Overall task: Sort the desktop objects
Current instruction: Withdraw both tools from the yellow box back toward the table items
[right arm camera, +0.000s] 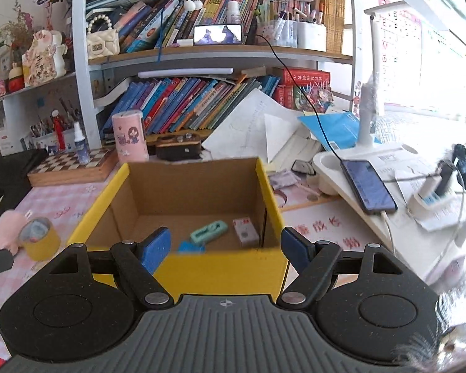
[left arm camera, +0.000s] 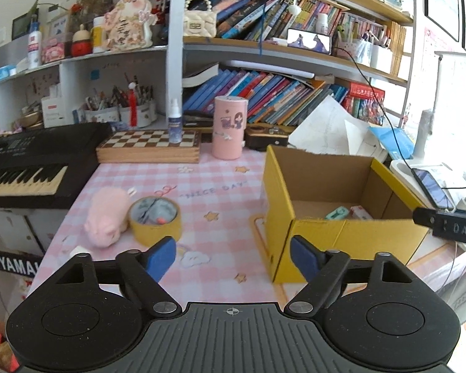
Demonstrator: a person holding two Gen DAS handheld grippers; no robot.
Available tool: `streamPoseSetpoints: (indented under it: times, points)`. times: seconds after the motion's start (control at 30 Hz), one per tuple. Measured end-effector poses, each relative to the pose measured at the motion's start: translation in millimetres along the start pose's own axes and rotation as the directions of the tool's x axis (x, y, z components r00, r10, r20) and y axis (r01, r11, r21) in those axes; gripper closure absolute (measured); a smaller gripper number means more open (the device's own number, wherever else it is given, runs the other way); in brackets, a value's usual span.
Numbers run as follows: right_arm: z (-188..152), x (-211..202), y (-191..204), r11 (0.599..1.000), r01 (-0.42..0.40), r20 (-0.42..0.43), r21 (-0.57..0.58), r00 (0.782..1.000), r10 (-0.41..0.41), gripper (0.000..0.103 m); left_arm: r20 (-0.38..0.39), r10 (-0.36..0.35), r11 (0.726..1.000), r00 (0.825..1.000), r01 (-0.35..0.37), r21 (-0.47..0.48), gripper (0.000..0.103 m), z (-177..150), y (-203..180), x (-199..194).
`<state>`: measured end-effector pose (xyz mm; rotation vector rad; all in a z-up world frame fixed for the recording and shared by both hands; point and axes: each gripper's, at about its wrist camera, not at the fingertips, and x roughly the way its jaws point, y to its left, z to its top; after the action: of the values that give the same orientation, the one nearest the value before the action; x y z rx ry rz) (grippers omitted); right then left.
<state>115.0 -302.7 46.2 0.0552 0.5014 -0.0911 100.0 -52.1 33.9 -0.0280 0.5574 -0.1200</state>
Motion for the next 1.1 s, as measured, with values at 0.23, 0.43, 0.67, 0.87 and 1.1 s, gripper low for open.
streamPoseSetpoints:
  times: [0.23,0.43,0.67,0.87,1.1]
  points:
    - [-35,-27,30,1.000,-0.001,-0.046,-0.017,0.999,0.000,0.027,-0.054,0.014,1.000,0.998,-0.014,-0.002,0.020,-27,22,-14]
    - [-61,-44,53,1.000,-0.017,-0.099,-0.014,0.995,0.016,0.027,-0.098,0.030,1.000,0.995,-0.030,0.003,0.019,-46,39,-27]
    - [-83,-58,80,0.999,-0.043,-0.159,-0.024,0.986,0.039,0.027,-0.157,0.024,1.000,0.987,-0.024,0.004,0.019,-64,55,-38]
    - [-96,-64,102,0.995,-0.097,-0.210,-0.033,0.974,0.088,0.025,-0.192,0.028,1.000,0.981,-0.027,0.005,0.018,-74,68,-45]
    - [-101,-67,126,0.988,-0.147,-0.230,-0.049,0.964,0.132,0.025,-0.199,0.059,0.997,0.978,-0.066,-0.031,0.016,-82,92,-57]
